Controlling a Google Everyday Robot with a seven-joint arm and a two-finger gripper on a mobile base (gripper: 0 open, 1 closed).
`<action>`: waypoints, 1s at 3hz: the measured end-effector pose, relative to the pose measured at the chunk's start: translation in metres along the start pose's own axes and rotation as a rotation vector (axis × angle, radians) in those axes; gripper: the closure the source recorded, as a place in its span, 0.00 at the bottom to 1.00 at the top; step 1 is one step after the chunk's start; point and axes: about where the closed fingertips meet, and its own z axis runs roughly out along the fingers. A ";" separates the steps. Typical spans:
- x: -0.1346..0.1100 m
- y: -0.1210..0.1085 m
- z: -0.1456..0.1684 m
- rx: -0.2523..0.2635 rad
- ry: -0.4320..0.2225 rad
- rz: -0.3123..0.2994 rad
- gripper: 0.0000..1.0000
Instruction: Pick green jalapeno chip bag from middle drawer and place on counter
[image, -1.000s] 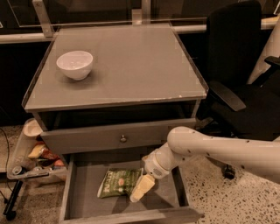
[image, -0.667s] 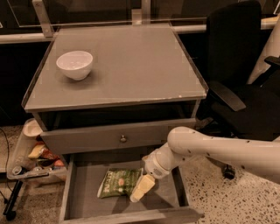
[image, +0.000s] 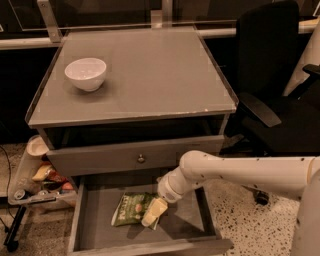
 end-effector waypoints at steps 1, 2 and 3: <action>0.006 -0.013 0.027 0.005 0.001 0.013 0.00; 0.010 -0.021 0.051 0.004 -0.005 0.022 0.00; 0.009 -0.026 0.068 0.005 -0.020 0.019 0.00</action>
Offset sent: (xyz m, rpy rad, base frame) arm 0.0274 0.0237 -0.0783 0.0120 0.0098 -0.0362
